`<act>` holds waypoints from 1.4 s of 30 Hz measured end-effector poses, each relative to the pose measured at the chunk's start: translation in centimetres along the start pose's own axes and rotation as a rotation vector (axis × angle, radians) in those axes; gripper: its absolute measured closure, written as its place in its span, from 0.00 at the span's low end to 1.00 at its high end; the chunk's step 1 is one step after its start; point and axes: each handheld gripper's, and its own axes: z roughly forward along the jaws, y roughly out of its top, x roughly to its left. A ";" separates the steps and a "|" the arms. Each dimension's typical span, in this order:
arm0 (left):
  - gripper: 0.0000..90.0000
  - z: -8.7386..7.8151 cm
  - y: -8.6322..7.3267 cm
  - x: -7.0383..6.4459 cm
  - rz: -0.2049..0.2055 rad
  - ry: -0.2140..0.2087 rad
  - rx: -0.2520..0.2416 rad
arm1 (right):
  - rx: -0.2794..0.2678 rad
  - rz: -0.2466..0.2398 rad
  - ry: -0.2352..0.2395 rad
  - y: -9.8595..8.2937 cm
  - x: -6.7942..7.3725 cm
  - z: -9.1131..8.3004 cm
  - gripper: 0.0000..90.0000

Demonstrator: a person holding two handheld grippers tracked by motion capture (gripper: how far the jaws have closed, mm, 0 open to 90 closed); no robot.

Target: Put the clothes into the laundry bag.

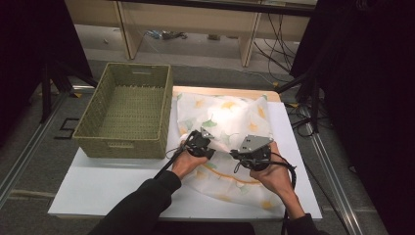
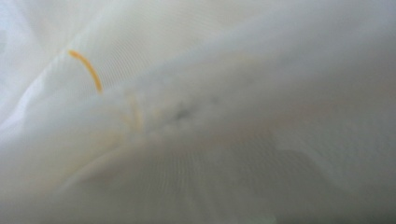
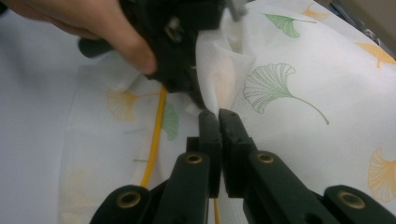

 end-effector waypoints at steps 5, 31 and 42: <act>0.45 -4.1 -1.5 -0.7 0.074 -0.044 0.047 | -0.001 -0.010 -0.002 -0.1 -0.2 0.1 1.00; 0.97 -7.1 -6.1 0.1 0.265 -0.028 0.129 | 0.011 -0.002 0.001 -0.3 -0.2 0.4 0.99; 0.97 -11.1 -9.9 -0.8 0.257 -0.112 0.155 | 0.040 -0.006 -0.015 -0.6 -0.2 0.6 0.99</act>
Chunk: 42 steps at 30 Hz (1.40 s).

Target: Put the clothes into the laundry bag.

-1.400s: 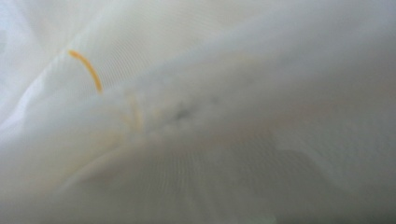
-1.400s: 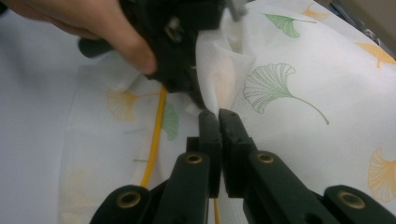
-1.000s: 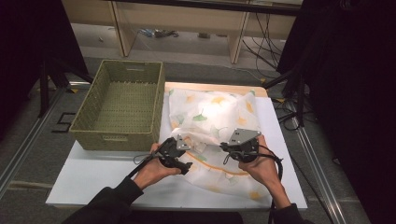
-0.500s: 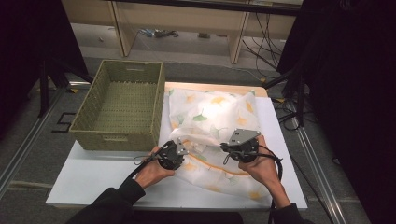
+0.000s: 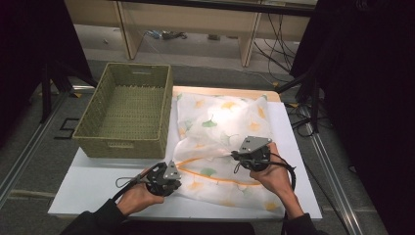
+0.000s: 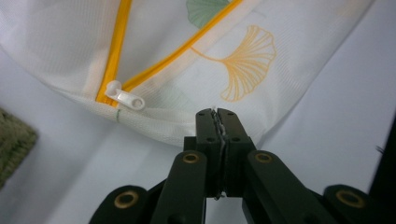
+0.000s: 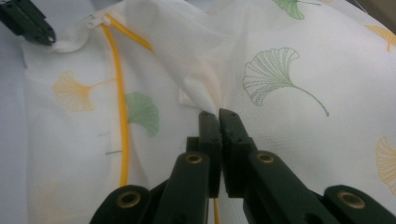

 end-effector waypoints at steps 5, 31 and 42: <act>0.86 -1.1 -0.7 0.1 -0.066 0.029 -0.017 | -0.006 0.018 0.010 -0.1 0.1 -0.1 0.99; 0.99 -0.5 -2.0 0.4 -0.138 -0.048 0.018 | 0.010 0.006 0.012 -0.4 0.7 -0.4 1.00; 0.97 -0.9 -2.6 -1.5 -0.142 -0.083 -0.008 | 0.071 0.002 0.048 -2.4 2.1 0.8 1.00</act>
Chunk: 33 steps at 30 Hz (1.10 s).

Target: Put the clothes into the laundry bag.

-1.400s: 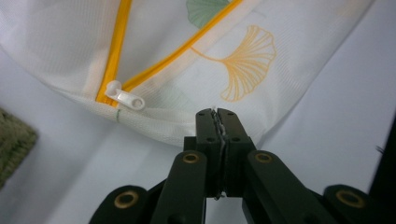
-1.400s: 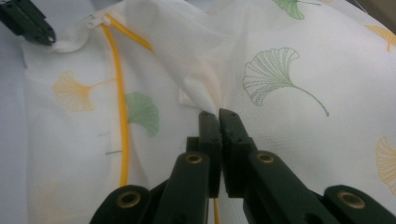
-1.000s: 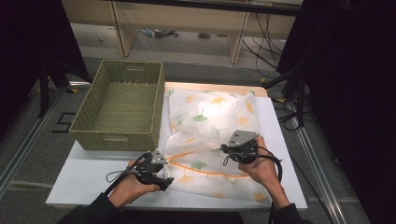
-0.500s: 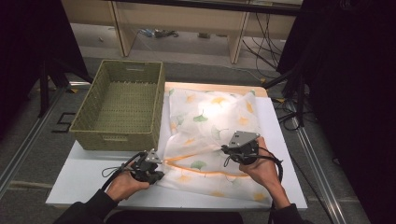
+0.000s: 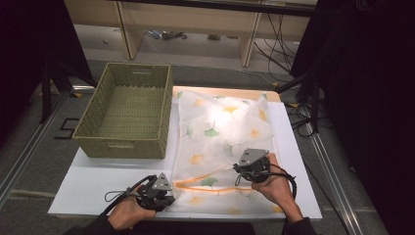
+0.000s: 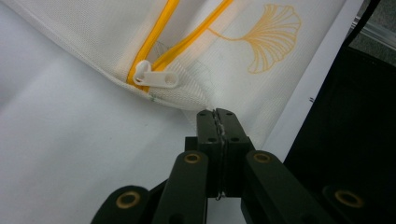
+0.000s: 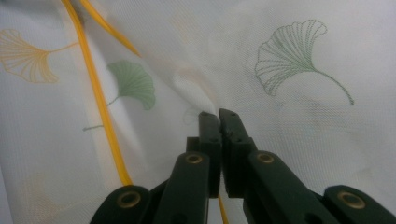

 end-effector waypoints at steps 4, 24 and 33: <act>0.73 -0.6 0.1 0.7 -0.067 0.026 -0.050 | 0.003 0.003 -0.001 -0.1 0.0 0.3 0.99; 0.27 -3.5 0.1 3.9 -0.115 0.149 -0.261 | 0.023 0.039 0.056 -1.2 0.1 1.6 1.00; 0.18 -3.3 -0.5 4.4 -0.115 0.131 -0.275 | 0.074 0.005 0.094 -2.1 0.2 3.1 1.00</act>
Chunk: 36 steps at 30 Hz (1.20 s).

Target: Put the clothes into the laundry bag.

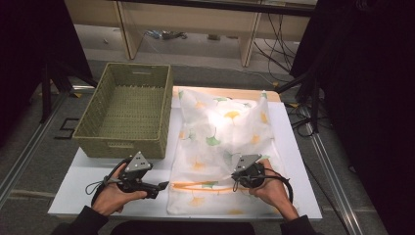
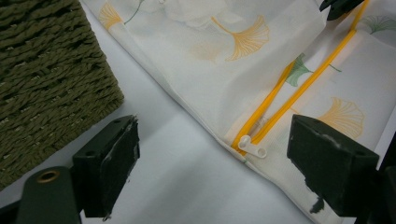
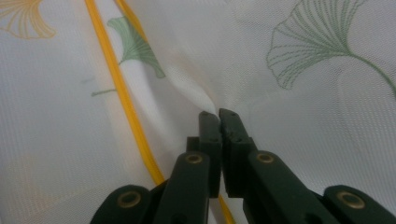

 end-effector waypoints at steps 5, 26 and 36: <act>0.19 0.0 -0.1 0.0 0.011 0.012 0.007 | -0.002 0.048 0.009 0.0 -0.1 -0.1 0.99; 0.20 -0.3 0.1 -0.3 0.011 0.018 -0.043 | -0.325 0.249 -0.122 0.2 -0.7 -4.4 0.56; 0.18 -0.9 0.3 -0.1 0.034 0.012 -0.080 | -0.379 0.362 -0.166 -1.1 -1.3 -6.0 0.45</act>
